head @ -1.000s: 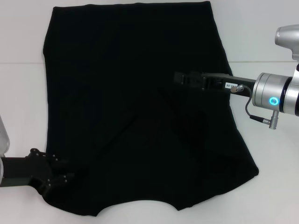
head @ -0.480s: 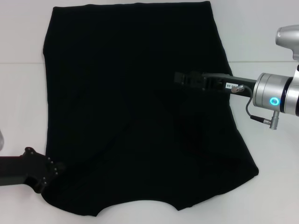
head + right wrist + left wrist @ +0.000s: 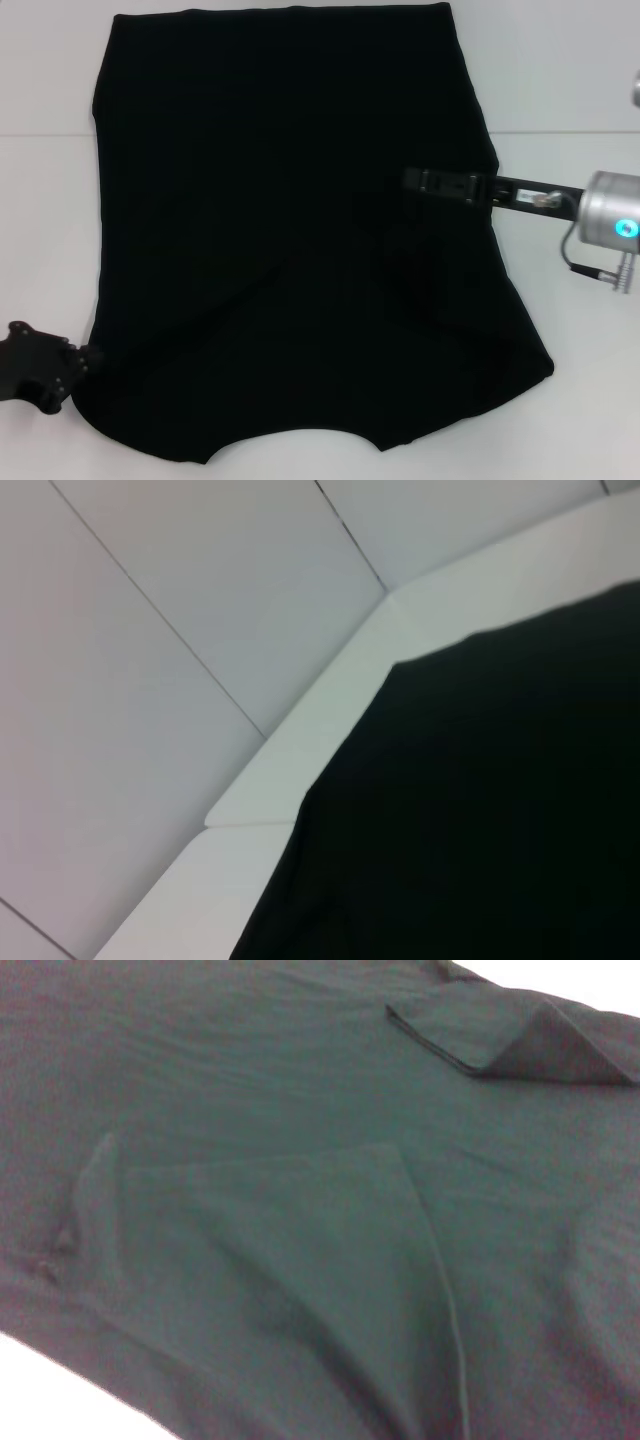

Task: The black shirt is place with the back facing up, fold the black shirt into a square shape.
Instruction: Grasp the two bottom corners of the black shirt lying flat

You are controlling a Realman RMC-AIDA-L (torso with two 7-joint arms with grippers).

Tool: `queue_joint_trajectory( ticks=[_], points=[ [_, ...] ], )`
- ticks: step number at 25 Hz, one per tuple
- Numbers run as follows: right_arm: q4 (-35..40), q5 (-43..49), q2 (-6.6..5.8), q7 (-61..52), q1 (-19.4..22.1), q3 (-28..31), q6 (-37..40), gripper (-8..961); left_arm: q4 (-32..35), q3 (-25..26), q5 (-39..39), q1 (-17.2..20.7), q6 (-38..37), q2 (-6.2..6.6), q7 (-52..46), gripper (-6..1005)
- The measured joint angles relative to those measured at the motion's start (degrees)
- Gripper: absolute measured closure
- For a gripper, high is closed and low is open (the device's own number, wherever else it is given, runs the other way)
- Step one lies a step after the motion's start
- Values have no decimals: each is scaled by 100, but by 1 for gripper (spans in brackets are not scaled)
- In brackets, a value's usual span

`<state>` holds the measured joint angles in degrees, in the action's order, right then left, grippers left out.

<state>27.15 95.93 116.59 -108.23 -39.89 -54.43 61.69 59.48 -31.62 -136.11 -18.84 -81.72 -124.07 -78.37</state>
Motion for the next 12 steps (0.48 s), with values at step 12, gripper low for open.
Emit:
queue_joint_trajectory(
  ticks=[12],
  points=[
    [-3, 1134, -721, -1648, 487, 29, 892, 238, -95, 484, 528, 279, -221, 3, 266, 985]
  ],
)
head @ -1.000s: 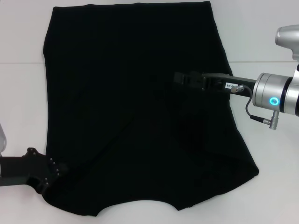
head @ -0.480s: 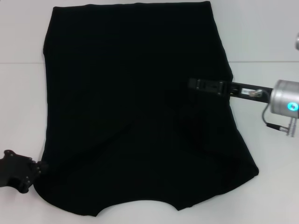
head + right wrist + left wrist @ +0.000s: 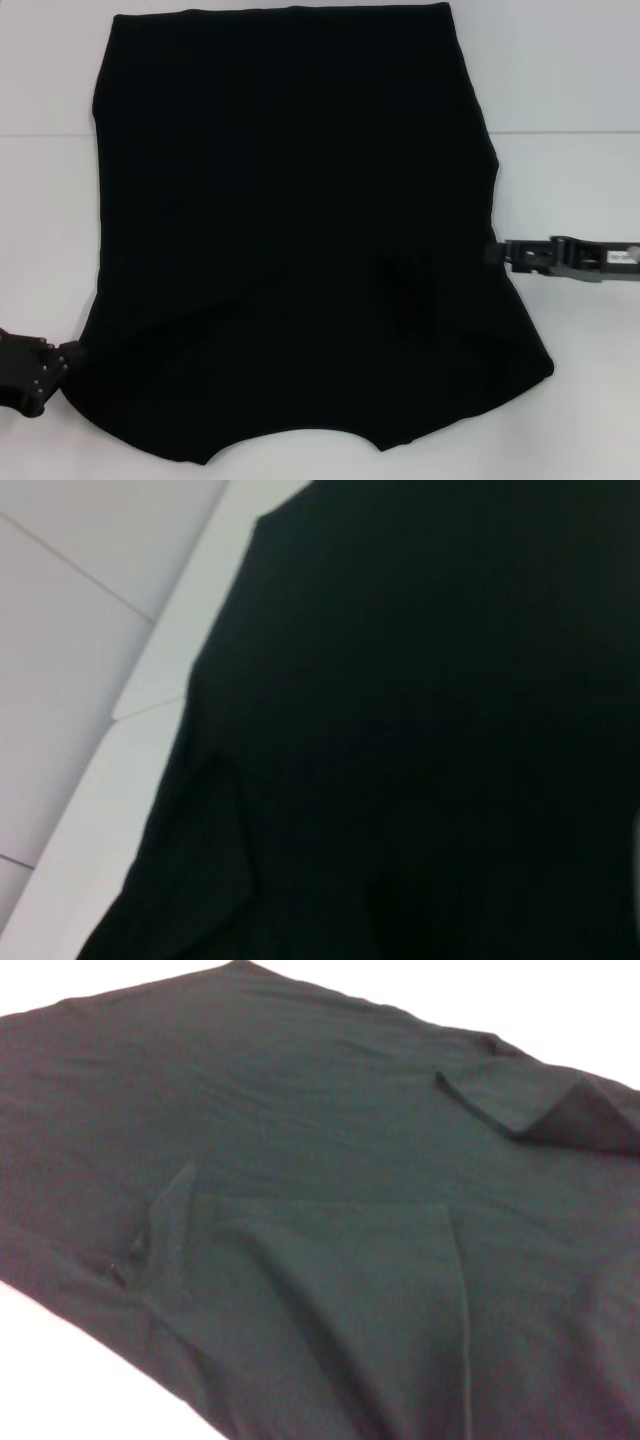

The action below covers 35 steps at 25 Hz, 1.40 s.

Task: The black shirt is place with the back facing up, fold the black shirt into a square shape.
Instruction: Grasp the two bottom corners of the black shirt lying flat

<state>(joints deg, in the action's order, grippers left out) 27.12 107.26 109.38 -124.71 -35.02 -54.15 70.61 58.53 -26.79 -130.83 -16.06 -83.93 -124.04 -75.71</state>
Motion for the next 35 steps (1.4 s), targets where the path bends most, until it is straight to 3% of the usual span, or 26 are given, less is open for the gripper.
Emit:
queue_joint_trajectory(
  ticks=[5, 9, 35],
  points=[
    [-35, 143, -163, -206, 171, 17, 71, 244, -192, 211, 169, 55, -238, 12, 244, 985],
    [-47, 393, -198, -340, 224, 53, 77, 248, -345, 250, 179, 76, -248, 12, 348, 985],
    [-128, 1074, 36, -392, 130, 2, 449, 274, -447, 392, 181, 48, -256, 73, 399, 986]
  ],
)
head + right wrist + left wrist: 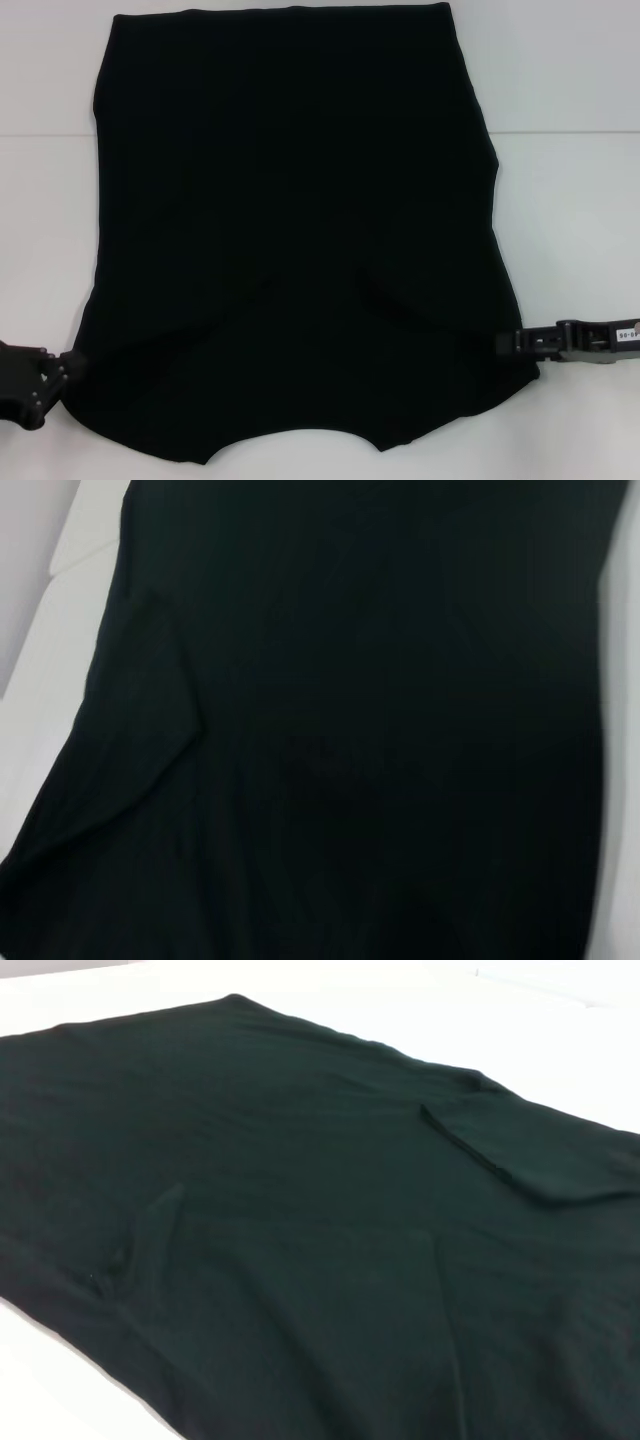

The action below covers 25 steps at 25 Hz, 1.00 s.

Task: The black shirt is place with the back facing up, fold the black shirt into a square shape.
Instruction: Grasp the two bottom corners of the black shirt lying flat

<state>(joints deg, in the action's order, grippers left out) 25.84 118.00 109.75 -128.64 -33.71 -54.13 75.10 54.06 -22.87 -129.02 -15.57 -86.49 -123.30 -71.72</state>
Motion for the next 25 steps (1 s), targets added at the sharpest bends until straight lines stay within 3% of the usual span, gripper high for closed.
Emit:
queue_joint_trajectory(
  ticks=[18, 25],
  points=[
    [-3, 235, 98, -52, -110, 17, 32, 293, 0, 2, 0, -71, 9, 9, 0, 985],
    [-2, 236, 128, -22, -85, 39, 23, 601, -1, 2, 0, -86, 10, 17, 0, 986]
  ],
)
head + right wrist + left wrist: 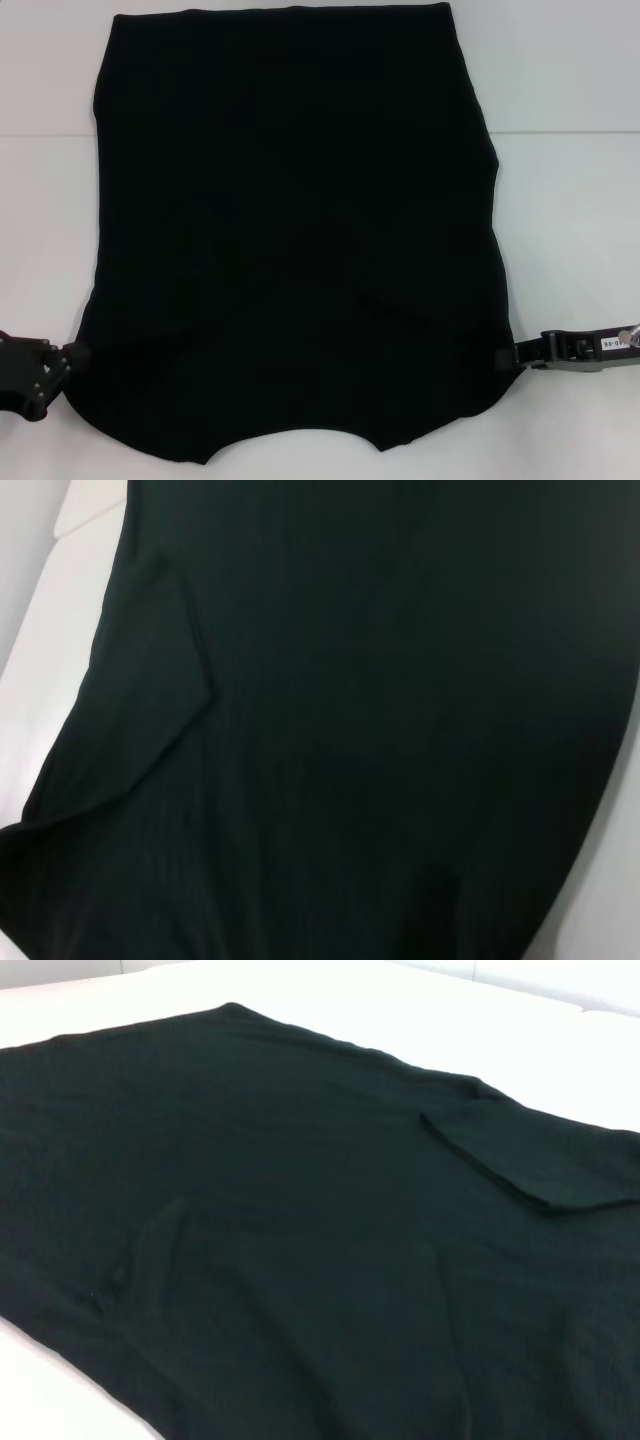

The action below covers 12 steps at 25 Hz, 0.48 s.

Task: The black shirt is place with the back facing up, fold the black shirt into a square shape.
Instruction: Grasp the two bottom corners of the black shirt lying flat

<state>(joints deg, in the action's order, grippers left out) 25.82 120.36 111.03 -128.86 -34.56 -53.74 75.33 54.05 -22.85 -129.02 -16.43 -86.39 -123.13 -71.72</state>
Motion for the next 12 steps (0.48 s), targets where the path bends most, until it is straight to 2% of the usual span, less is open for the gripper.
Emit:
queue_joint_trajectory(
  ticks=[3, 9, 12],
  points=[
    [3, 0, 5, 24, 32, 5, -1, 766, 0, -4, 0, -4, 16, 0, 0, 986],
    [28, -20, -29, 177, 119, 36, 27, 890, 72, 2, 0, -4, -36, -10, -49, 986],
    [61, -26, -31, 295, 183, 84, 97, 891, 158, 9, 13, 36, -189, -31, -68, 986]
  ],
)
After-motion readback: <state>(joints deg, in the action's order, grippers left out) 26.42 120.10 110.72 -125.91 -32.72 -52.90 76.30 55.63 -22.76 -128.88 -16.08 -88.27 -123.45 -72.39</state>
